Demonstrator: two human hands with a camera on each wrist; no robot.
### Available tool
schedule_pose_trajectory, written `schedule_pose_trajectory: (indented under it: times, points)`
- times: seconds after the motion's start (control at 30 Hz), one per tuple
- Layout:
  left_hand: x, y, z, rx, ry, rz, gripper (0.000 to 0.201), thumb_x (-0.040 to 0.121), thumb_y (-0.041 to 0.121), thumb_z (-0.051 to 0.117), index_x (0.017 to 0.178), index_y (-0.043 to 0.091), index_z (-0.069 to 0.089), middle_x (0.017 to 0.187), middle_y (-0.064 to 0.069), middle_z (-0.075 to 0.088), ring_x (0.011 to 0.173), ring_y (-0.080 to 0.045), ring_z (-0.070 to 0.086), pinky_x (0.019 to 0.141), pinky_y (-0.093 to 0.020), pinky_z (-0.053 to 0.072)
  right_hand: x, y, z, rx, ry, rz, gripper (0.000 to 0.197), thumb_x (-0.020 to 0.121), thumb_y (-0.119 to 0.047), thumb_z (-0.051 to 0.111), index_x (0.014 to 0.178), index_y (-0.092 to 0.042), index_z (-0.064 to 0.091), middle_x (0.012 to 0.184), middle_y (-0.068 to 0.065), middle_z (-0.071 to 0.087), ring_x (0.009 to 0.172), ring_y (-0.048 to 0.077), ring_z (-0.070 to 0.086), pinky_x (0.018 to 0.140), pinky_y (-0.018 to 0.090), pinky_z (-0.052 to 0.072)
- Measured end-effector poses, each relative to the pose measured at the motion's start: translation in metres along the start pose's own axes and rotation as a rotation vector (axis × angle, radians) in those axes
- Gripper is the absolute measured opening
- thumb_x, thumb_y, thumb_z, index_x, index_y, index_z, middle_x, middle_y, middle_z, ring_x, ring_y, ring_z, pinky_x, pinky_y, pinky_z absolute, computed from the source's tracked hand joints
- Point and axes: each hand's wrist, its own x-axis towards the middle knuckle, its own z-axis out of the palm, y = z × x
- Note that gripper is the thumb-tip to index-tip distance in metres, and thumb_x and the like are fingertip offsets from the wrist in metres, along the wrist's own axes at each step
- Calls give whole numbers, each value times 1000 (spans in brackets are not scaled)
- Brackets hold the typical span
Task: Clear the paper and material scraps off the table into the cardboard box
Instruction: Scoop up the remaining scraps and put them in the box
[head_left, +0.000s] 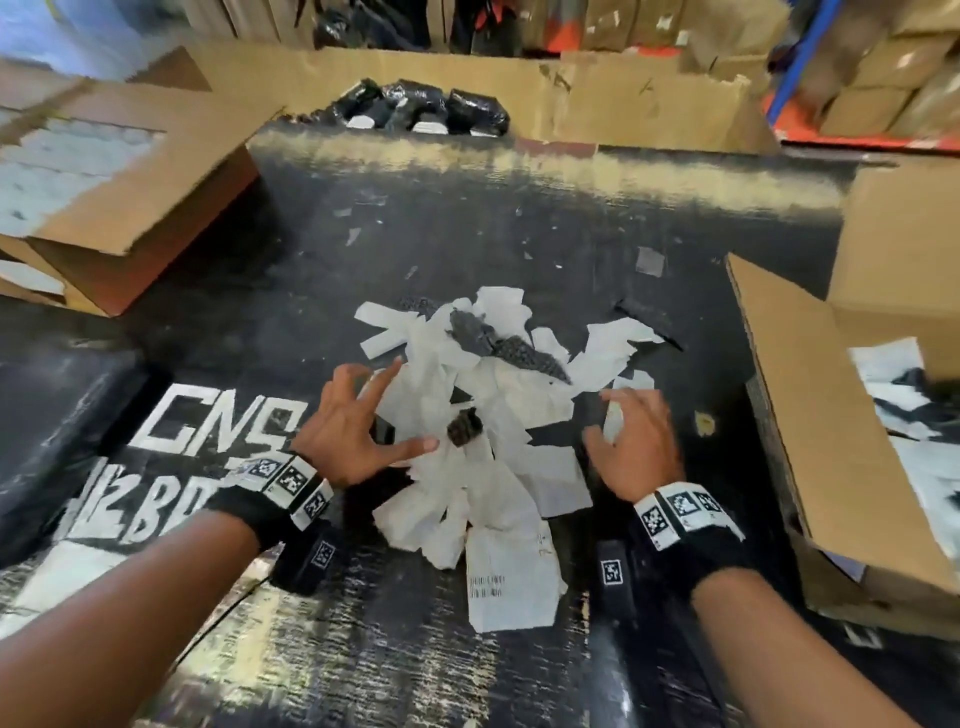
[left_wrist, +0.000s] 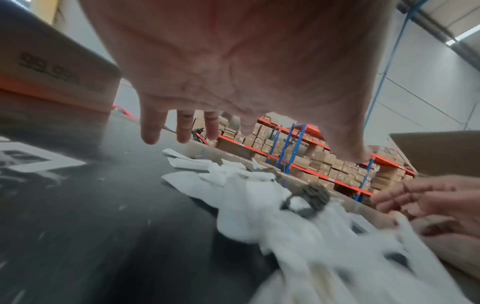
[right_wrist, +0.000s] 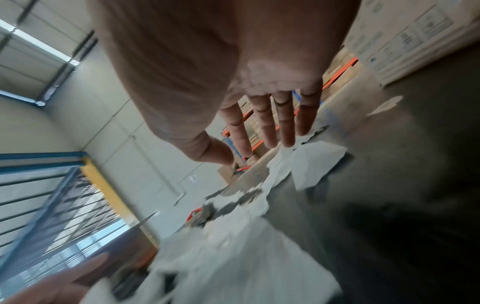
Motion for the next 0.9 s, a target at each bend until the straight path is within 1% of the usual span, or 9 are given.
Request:
schedule_pose_trajectory:
  times: [0.1, 0.23, 0.33, 0.43, 0.53, 0.63, 0.7, 0.8, 0.9]
  points:
    - [48, -20, -8, -64, 0, -83, 118, 54, 98, 48, 155, 45, 17, 155, -6, 14, 144, -37, 23, 117, -54, 32, 34, 2, 7, -12, 35, 216, 73, 78, -46, 70, 142, -23, 42, 145, 14, 35, 133, 37, 37, 111, 50, 33]
    - [113, -28, -6, -110, -32, -164, 127, 45, 100, 45, 156, 42, 20, 164, -6, 3, 152, -36, 9, 122, -56, 22, 74, -3, 19, 22, -114, 486, 96, 82, -57, 66, 157, -32, 10, 166, 10, -3, 151, 38, -2, 119, 59, 12]
    - [147, -17, 5, -110, -99, -163, 131, 41, 101, 39, 157, 42, 18, 168, -8, 0, 155, -32, 5, 123, -56, 16, 90, -16, 37, -120, -200, 411, 92, 85, -63, 58, 157, -30, 13, 165, 11, 6, 150, 40, 2, 118, 58, 14]
    - [159, -4, 22, 5, -198, -11, 136, 40, 106, 30, 158, 40, 18, 169, -3, 7, 155, -29, 3, 123, -57, 8, 87, -38, 62, -143, -311, 201, 78, 89, -59, 54, 155, -28, 26, 165, 7, 11, 152, 32, 2, 121, 51, 12]
    - [161, 1, 25, -3, -239, 181, 131, 47, 108, 31, 155, 35, 25, 161, 1, 24, 151, -28, 21, 121, -57, 19, 74, -50, 73, -16, -378, -13, 53, 84, -53, 53, 130, -28, 55, 154, 3, 35, 147, 28, 25, 117, 45, 26]
    - [172, 0, 9, -133, -117, 193, 109, 61, 95, 54, 149, 36, 30, 148, 3, 34, 139, -23, 37, 114, -50, 37, 78, -54, 52, 140, -133, 27, 18, 77, -44, 61, 87, -30, 58, 115, -11, 48, 112, 14, 52, 94, 34, 44]
    - [187, -2, -4, -172, -47, 195, 105, 64, 91, 58, 148, 35, 30, 146, 3, 34, 139, -23, 36, 110, -48, 42, 98, -49, 29, 94, 52, 123, 18, 78, -44, 64, 82, -29, 54, 104, -12, 44, 98, 12, 53, 83, 34, 46]
    - [212, 0, -11, -170, -120, 172, 107, 61, 92, 58, 151, 45, 25, 155, -2, 26, 148, -28, 22, 118, -51, 31, 145, -20, 4, -60, 226, 248, 37, 78, -52, 66, 106, -29, 57, 121, -2, 46, 114, 24, 50, 96, 44, 44]
    - [228, 7, 2, -76, -236, 181, 114, 55, 99, 52, 153, 53, 14, 164, -6, 15, 152, -34, 13, 120, -60, 21, 184, 11, -3, -84, 52, 443, 89, 70, -76, 55, 144, -29, 42, 156, 5, 31, 143, 31, 28, 113, 52, 29]
